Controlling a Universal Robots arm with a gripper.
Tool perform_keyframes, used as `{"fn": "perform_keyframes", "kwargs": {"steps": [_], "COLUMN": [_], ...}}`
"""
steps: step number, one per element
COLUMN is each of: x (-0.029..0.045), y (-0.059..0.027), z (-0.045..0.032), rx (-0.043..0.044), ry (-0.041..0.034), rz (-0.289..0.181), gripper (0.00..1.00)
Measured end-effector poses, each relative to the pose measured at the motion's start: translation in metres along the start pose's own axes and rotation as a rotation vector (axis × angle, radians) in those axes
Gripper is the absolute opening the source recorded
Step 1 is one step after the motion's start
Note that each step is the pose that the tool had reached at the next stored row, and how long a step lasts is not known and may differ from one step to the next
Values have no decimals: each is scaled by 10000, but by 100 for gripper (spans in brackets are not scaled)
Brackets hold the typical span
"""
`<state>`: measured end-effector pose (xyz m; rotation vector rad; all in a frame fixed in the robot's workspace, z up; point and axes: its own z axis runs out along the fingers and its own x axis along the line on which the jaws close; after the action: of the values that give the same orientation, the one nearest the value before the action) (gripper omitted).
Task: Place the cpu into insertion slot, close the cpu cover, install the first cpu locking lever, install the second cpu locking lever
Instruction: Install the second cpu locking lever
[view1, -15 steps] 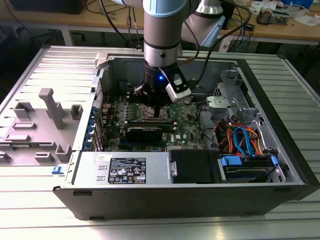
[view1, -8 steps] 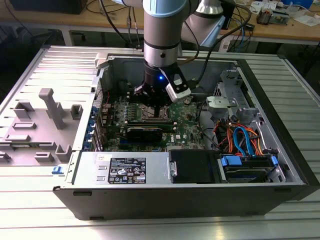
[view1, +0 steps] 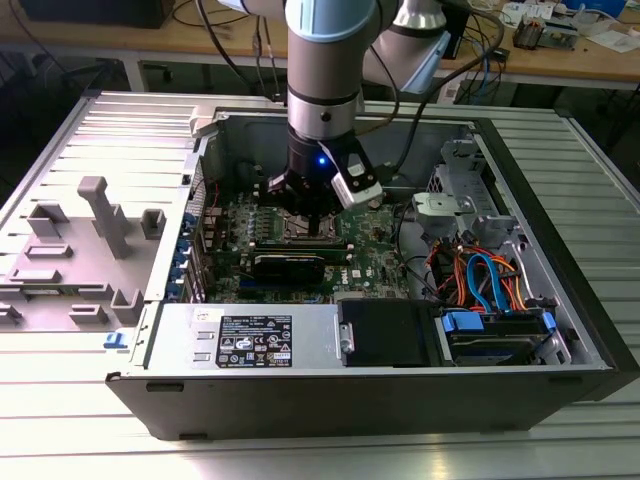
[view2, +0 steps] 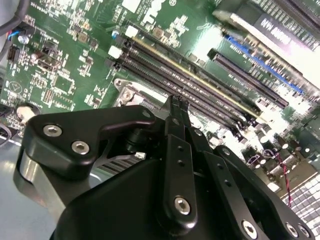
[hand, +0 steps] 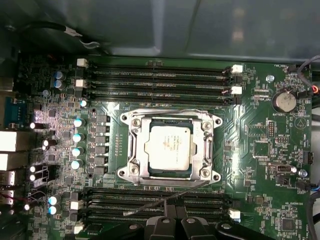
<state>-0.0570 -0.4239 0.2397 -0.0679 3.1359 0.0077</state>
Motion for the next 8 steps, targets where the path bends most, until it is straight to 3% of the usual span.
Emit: {"fn": "perform_keyframes", "kwargs": {"steps": [2,3,4,6,8], "x": [1,3,5,5,8], "y": [-24,-33,-35,-39,-53], "z": [10,14,14,14,15], "rx": [-56,-169,-415,-629,-660], "ry": [-2,-7,-18,-26,-28], "rz": [1,1,3,3,4], "gripper": [11,11,11,11,11]}}
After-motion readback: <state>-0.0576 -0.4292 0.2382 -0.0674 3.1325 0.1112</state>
